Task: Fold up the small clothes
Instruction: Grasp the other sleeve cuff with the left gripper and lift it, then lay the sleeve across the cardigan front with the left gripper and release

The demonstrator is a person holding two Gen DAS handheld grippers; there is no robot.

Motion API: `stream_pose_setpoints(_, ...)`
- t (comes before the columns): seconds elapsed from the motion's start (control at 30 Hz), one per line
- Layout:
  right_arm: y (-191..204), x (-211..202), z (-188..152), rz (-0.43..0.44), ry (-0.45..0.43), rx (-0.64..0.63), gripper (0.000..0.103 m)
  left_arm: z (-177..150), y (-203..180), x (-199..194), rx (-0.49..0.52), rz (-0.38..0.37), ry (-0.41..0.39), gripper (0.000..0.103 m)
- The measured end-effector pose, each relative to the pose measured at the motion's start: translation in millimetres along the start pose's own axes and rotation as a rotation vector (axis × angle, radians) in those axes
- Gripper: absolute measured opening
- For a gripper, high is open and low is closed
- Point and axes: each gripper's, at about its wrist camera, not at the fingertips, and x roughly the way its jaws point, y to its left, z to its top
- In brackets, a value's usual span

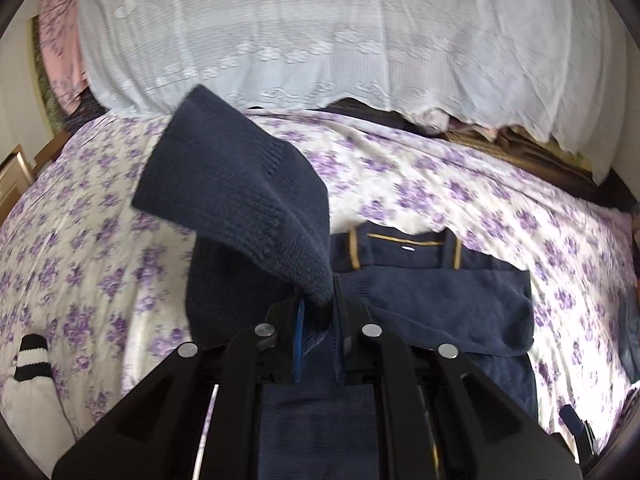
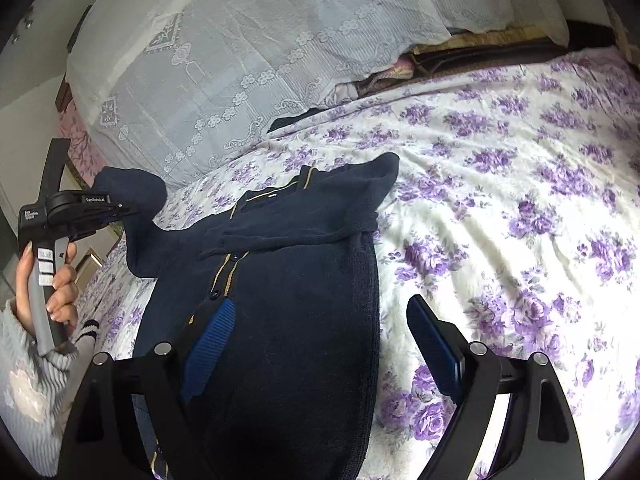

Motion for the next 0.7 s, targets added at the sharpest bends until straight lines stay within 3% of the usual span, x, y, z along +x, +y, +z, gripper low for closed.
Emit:
stream_pose_setpoints(0.47,-10,-6,6,-0.003,-0.019,0.046,0.088,-3,-86,21,0.092,-0.071,0.007,0.01)
stream_pose_setpoints(0.7,-20,-10,10,-0.004,-0.034,0.083,0.088,-23,-137,47,0.169,-0.071,0.043,0.01)
